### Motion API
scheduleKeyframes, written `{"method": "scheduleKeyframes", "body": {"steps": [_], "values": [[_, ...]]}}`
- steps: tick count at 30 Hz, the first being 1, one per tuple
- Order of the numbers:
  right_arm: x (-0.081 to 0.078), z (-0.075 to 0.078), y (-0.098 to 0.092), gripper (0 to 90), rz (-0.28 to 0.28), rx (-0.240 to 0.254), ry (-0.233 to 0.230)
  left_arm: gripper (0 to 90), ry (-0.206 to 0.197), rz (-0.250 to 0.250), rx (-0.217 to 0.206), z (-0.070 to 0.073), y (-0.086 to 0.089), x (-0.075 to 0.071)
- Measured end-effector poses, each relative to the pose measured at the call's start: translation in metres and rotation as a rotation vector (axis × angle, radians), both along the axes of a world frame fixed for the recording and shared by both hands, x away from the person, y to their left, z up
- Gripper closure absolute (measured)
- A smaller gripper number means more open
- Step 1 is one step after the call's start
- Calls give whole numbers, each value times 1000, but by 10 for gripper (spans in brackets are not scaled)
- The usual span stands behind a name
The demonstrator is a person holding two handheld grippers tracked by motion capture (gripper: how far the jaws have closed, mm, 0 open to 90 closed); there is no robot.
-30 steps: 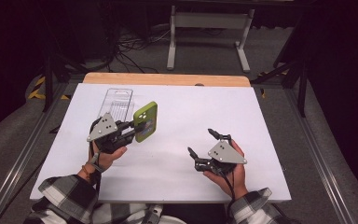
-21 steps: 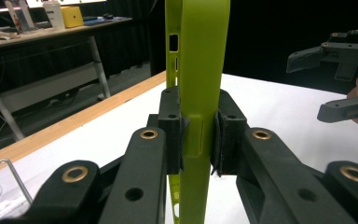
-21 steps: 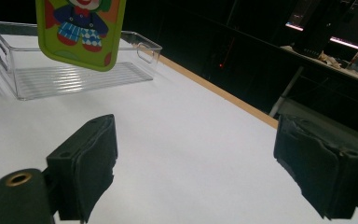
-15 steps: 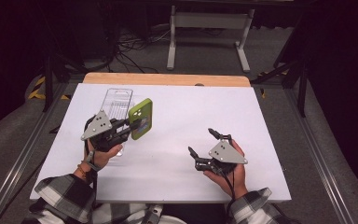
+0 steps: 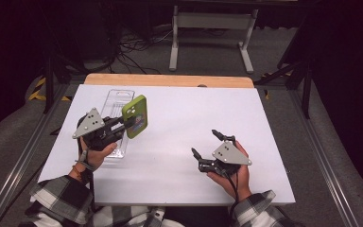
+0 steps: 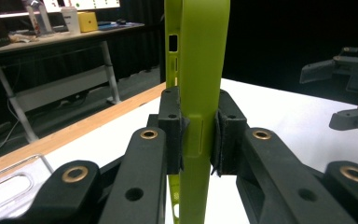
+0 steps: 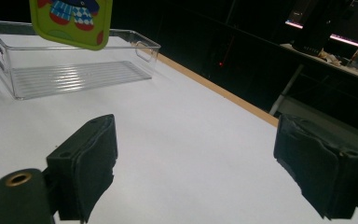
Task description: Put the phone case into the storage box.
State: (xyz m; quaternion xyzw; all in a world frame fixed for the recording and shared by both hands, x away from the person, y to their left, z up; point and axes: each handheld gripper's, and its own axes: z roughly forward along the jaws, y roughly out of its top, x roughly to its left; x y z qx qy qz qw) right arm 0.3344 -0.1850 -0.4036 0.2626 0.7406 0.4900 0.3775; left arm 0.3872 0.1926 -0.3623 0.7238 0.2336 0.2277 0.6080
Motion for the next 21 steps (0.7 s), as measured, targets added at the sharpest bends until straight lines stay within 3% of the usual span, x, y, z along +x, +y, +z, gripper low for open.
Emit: {"method": "scheduleKeyframes", "body": {"steps": [7,13,16,18,21], "values": [[0,0,1,142,5,0,4,774,-11,16,19,4,9,2],[1,0,0,143,5,-2,6,774,-12,28,2,5,19,6],[0,1,0,143,2,-16,-15,774,-7,30,-4,6,22,9],[1,0,-1,143,-1,-1,-2,774,-7,28,9,6,24,10],[1,-1,0,141,-4,-19,7,774,-10,26,5,7,24,11]]}}
